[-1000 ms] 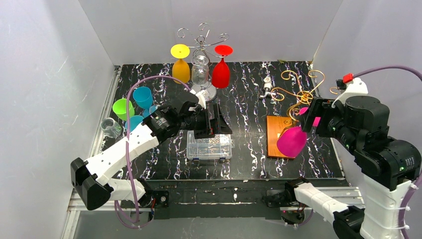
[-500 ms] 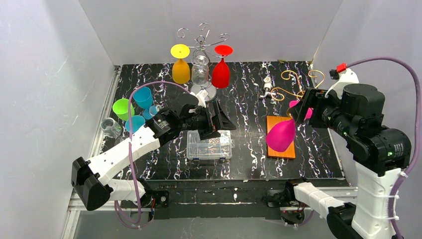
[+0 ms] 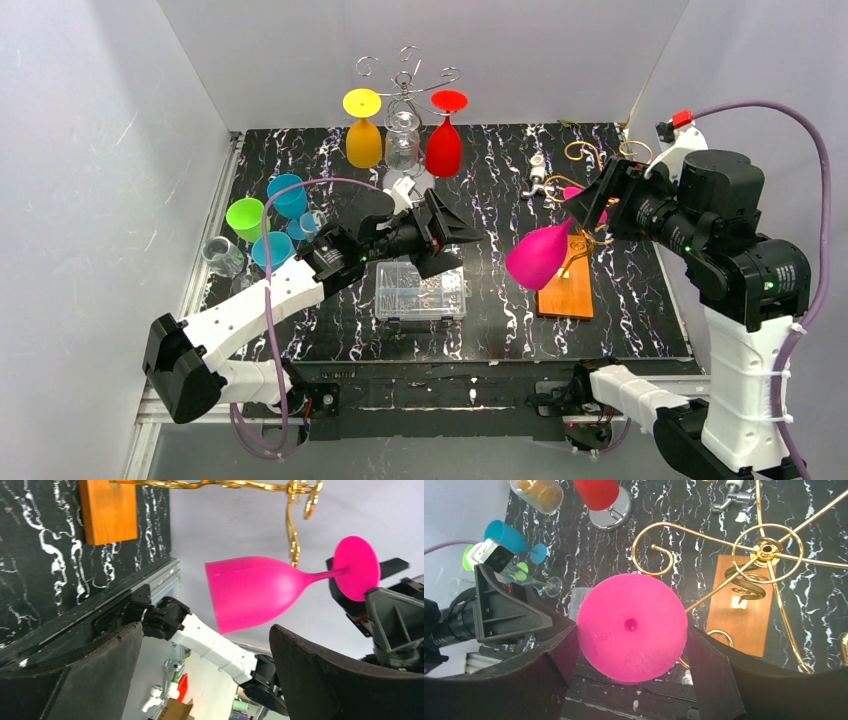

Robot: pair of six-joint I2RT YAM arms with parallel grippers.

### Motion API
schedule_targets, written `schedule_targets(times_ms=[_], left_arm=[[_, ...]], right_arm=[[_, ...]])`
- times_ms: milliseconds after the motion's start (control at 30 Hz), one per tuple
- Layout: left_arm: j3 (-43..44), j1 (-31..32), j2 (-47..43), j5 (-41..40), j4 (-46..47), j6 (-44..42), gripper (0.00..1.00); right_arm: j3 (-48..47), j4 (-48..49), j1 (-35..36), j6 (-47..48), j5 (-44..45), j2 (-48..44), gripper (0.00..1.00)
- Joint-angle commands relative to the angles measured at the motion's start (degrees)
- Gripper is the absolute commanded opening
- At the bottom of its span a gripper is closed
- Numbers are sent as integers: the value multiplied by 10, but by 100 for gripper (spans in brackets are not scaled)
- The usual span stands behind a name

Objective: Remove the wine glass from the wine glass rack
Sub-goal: Place the wine glass at the center of the board.

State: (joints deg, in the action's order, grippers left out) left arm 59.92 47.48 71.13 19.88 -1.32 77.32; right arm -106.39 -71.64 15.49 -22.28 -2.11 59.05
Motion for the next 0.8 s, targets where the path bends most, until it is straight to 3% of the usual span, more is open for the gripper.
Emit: schedule_targets(times_ms=[0,233,767], left_arm=[[12,4,-22,5,56,38,96],[28,7,-16,12,71,71,90],[8,14,-6,-8,216,153,60]], right_arm=[[-23,52,-2,-49,-17,17,53],[-42,84,-2,-100,-32,44,53],[-23,156,-2,-189,-69,49,52]])
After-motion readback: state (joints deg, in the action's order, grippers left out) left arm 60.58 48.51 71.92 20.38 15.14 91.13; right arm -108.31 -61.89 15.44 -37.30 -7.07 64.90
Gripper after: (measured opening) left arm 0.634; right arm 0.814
